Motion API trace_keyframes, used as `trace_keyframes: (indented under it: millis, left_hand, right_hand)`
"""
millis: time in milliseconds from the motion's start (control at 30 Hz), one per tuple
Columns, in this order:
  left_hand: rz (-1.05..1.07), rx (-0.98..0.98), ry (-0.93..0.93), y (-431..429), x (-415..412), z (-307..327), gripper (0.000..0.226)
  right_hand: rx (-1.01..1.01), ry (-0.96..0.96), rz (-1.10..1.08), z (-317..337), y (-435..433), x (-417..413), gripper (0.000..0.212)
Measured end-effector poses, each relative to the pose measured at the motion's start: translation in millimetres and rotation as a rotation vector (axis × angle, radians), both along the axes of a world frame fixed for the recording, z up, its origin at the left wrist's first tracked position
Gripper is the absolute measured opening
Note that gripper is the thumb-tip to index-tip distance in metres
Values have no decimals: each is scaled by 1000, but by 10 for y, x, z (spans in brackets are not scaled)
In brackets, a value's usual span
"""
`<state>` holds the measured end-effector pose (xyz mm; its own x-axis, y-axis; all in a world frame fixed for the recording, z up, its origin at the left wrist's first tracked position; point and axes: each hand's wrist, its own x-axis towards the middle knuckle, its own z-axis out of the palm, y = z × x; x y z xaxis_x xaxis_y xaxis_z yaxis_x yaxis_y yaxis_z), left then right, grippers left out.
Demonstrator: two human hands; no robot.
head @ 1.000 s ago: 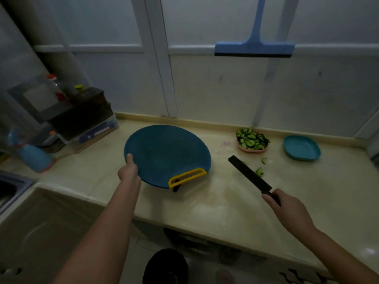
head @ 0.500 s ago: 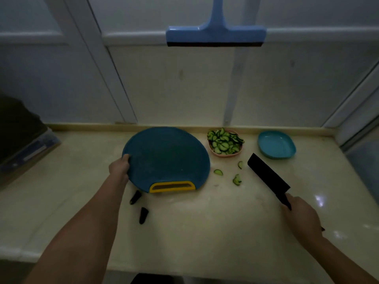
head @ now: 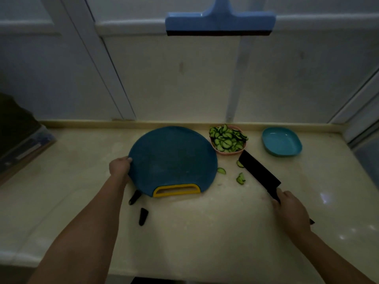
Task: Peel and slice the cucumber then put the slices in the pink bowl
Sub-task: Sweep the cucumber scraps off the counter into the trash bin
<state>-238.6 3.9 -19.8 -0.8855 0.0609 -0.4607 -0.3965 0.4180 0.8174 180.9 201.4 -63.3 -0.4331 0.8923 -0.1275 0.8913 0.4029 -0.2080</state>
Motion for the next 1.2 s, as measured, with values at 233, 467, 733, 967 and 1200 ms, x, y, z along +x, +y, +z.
trace_keyframes:
  millis: [233, 467, 733, 967, 1200]
  left_hand:
    - [96, 168, 52, -49, 56, 414, 14]
    - [367, 283, 92, -608, 120, 615, 22]
    - [574, 374, 67, -1246, 82, 641, 44]
    - [623, 464, 39, -1392, 102, 617, 42]
    - [555, 524, -53, -1227, 343, 563, 34]
  right_hand:
    - [6, 66, 61, -52, -191, -217, 31]
    - [-27, 68, 208, -92, -551, -496, 43]
    - [105, 46, 565, -106, -1210, -1033, 59]
    - [-18, 156, 305, -37, -833, -832, 42]
    - [-99, 139, -78, -88, -480, -13, 23]
